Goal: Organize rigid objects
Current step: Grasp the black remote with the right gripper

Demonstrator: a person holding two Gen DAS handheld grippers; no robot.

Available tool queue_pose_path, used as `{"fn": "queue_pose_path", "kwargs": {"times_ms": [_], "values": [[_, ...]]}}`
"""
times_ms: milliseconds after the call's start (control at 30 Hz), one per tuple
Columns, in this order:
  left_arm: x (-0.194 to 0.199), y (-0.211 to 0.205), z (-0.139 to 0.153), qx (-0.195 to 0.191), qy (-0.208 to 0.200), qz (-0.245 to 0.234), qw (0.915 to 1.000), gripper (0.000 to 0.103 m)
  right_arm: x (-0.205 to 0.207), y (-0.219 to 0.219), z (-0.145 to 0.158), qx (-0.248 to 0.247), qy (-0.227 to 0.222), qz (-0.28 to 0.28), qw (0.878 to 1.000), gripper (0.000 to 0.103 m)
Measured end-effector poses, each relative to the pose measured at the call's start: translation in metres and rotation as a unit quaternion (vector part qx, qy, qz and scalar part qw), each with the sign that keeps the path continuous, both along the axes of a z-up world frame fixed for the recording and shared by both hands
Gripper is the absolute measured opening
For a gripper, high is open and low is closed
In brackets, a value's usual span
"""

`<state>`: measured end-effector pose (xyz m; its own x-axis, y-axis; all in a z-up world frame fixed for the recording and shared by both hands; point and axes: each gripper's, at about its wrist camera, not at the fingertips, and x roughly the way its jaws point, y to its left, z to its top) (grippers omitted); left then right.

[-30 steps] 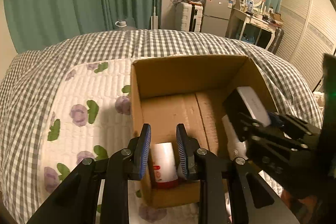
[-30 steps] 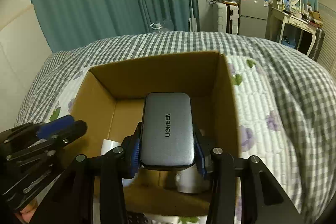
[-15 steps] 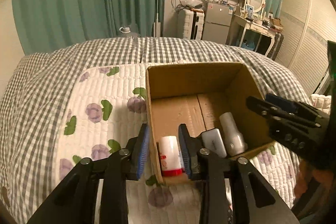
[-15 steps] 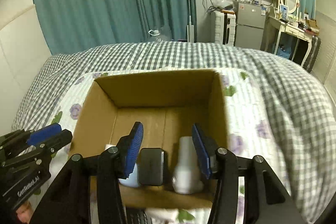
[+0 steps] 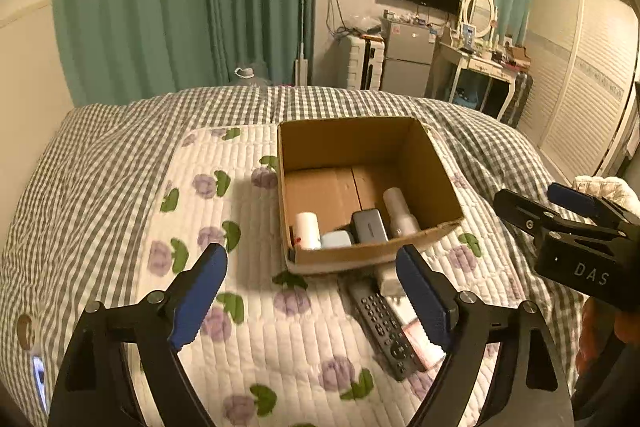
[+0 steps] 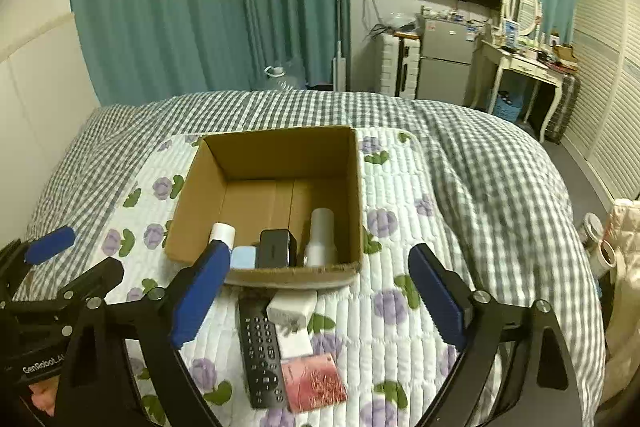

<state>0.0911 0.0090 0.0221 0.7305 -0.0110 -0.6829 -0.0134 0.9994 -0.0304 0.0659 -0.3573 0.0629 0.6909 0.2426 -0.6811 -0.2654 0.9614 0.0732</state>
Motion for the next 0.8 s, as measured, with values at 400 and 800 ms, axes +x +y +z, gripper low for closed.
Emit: {"fn": "queue_pose_path", "kwargs": {"times_ms": [400, 800], "values": [[-0.03, 0.0, -0.051, 0.016, 0.026, 0.012, 0.9995, 0.092, -0.051, -0.015, -0.038, -0.014, 0.023, -0.004, 1.0, 0.094], [-0.023, 0.028, -0.123, 0.045, 0.065, 0.042, 0.996, 0.092, -0.039, 0.036, -0.149, -0.068, 0.109, 0.042, 0.991, 0.094]]}}
